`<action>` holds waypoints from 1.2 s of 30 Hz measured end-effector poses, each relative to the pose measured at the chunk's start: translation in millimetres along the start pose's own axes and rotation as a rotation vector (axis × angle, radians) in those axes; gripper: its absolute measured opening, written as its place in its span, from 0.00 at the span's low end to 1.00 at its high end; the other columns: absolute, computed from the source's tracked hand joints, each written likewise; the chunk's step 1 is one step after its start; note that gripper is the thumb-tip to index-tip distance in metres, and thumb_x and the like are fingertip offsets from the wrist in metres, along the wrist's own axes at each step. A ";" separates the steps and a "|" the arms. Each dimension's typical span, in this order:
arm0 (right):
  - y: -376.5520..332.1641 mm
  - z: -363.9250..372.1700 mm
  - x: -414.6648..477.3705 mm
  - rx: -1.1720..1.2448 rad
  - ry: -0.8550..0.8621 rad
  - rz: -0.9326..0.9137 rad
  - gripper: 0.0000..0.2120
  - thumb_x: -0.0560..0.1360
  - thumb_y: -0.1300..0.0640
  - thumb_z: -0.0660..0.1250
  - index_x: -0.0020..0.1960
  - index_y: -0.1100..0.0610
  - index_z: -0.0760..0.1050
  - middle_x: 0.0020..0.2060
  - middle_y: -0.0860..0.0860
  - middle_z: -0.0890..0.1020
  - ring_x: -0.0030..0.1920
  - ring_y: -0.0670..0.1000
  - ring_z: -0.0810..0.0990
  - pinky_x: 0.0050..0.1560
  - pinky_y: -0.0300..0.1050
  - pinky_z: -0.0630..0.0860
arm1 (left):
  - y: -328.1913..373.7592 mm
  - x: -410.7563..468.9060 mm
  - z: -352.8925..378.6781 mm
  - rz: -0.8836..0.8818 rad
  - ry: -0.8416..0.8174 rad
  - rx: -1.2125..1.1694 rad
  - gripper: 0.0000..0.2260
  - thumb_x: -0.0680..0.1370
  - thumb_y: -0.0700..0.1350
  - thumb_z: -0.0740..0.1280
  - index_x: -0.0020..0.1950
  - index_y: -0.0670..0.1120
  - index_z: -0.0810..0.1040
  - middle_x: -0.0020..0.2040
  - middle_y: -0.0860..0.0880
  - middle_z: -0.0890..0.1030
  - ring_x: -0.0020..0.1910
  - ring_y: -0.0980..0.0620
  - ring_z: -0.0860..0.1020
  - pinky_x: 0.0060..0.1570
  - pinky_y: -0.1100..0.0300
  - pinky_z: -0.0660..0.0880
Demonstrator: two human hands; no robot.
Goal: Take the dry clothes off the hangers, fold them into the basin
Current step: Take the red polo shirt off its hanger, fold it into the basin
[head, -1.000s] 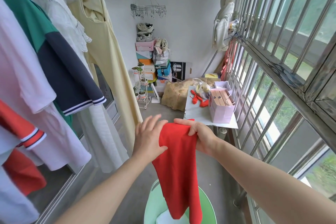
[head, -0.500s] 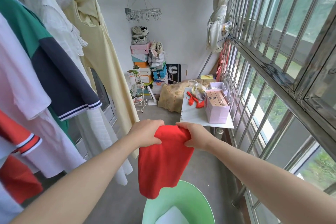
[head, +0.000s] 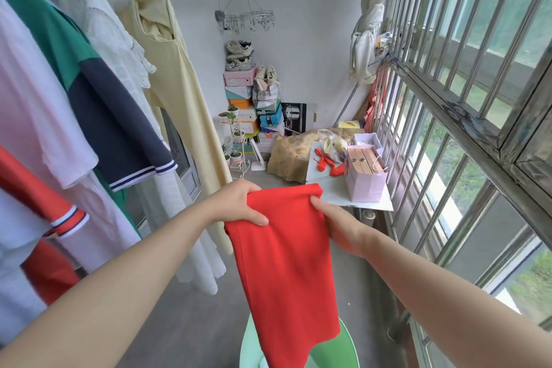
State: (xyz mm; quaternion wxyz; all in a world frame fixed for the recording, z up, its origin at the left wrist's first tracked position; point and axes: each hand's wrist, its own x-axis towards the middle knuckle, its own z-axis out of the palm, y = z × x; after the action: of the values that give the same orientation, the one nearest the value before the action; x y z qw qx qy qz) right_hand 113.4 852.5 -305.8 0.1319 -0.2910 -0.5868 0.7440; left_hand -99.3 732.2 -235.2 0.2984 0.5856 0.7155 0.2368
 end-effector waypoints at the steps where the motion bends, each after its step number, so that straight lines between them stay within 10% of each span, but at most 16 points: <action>1: 4.2 1.6 -1.9 0.023 -0.037 -0.005 0.26 0.71 0.42 0.67 0.63 0.56 0.76 0.58 0.50 0.82 0.60 0.49 0.79 0.64 0.44 0.71 | 1.5 -0.8 -0.6 -0.013 -0.016 -0.060 0.09 0.66 0.41 0.79 0.41 0.48 0.81 0.36 0.53 0.82 0.34 0.57 0.79 0.34 0.62 0.74; 6: 25.5 10.5 -13.4 -0.234 -0.094 0.042 0.22 0.70 0.62 0.74 0.63 0.58 0.75 0.59 0.52 0.81 0.58 0.49 0.80 0.56 0.37 0.77 | 5.5 -2.0 0.5 -0.072 -0.077 -0.149 0.11 0.66 0.40 0.79 0.44 0.44 0.81 0.39 0.48 0.83 0.37 0.53 0.80 0.38 0.57 0.76; 11: 27.5 10.2 -13.1 0.085 -0.018 0.138 0.09 0.77 0.57 0.64 0.54 0.59 0.79 0.50 0.53 0.84 0.46 0.47 0.83 0.52 0.39 0.78 | -6.7 -4.9 -8.8 -0.164 -0.084 -0.287 0.27 0.58 0.51 0.79 0.51 0.38 0.80 0.47 0.38 0.83 0.43 0.45 0.81 0.46 0.43 0.78; 14: 16.7 14.1 -14.5 0.199 -0.007 0.168 0.11 0.79 0.54 0.61 0.53 0.59 0.78 0.47 0.53 0.85 0.44 0.49 0.84 0.49 0.42 0.80 | -7.6 -7.9 -14.0 -0.192 -0.042 -0.443 0.22 0.60 0.50 0.79 0.49 0.41 0.80 0.40 0.42 0.83 0.34 0.49 0.80 0.34 0.55 0.77; 21: -7.6 22.3 -7.5 0.332 0.065 0.257 0.20 0.78 0.45 0.61 0.59 0.60 0.77 0.48 0.57 0.84 0.45 0.53 0.83 0.47 0.47 0.79 | -36.5 -13.9 56.2 -0.367 0.297 -1.590 0.23 0.81 0.58 0.53 0.62 0.44 0.76 0.57 0.42 0.81 0.59 0.46 0.77 0.60 0.49 0.70; 27: -5.6 13.6 -0.9 0.152 0.253 0.339 0.17 0.79 0.46 0.60 0.45 0.60 0.76 0.34 0.56 0.81 0.38 0.53 0.79 0.41 0.47 0.76 | -34.4 -16.7 94.7 -0.499 0.122 -1.523 0.34 0.75 0.70 0.53 0.51 0.43 0.85 0.52 0.40 0.84 0.48 0.44 0.83 0.51 0.50 0.74; 32: 2.2 8.1 -3.3 0.171 0.119 0.374 0.15 0.76 0.52 0.67 0.56 0.61 0.78 0.48 0.57 0.83 0.45 0.54 0.81 0.46 0.47 0.79 | -40.8 -11.5 90.5 -0.562 0.084 -1.309 0.09 0.76 0.45 0.68 0.49 0.40 0.81 0.42 0.42 0.85 0.37 0.46 0.84 0.38 0.54 0.81; 36: 6.2 3.6 -7.1 0.144 0.052 0.196 0.27 0.72 0.69 0.68 0.70 0.62 0.67 0.56 0.58 0.79 0.49 0.55 0.81 0.49 0.50 0.80 | -46.4 -8.8 90.8 -0.643 0.181 -1.184 0.15 0.73 0.36 0.69 0.59 0.38 0.77 0.43 0.41 0.84 0.35 0.46 0.84 0.34 0.53 0.81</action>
State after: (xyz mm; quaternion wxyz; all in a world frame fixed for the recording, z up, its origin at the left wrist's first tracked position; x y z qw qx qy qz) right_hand 117.8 844.1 -309.2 0.0940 -0.3559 -0.4969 0.7859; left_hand -66.5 713.2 -330.2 0.5630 0.0597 0.6259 0.5363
